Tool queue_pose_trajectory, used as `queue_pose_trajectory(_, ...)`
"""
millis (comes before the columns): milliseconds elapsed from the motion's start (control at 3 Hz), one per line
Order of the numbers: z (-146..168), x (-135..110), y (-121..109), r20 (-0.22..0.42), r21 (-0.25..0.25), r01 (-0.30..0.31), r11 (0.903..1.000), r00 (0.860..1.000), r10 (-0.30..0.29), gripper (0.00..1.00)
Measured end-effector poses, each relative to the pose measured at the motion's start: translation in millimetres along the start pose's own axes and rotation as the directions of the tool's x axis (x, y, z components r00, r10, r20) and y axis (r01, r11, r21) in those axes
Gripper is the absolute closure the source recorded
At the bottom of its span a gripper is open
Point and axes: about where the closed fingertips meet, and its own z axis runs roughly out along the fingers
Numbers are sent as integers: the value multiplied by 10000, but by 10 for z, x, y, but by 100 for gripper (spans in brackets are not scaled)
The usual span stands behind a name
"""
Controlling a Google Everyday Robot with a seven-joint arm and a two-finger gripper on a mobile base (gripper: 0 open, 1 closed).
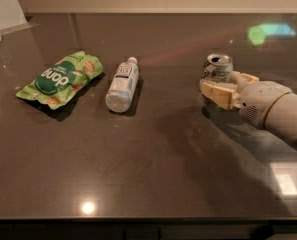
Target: Place 7up can upright
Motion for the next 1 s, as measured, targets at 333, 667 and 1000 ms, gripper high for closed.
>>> queue_pose_trajectory(333,-17,-53,29,-207,-67,102,9999,9997,-103,100)
queue_pose_trajectory(667,-22,-104,56,-373,-179,82,9998,9993,-89,84)
queue_pose_trajectory(1000,-23,-163,92,-466,-358,47,9993,9989,-63,54)
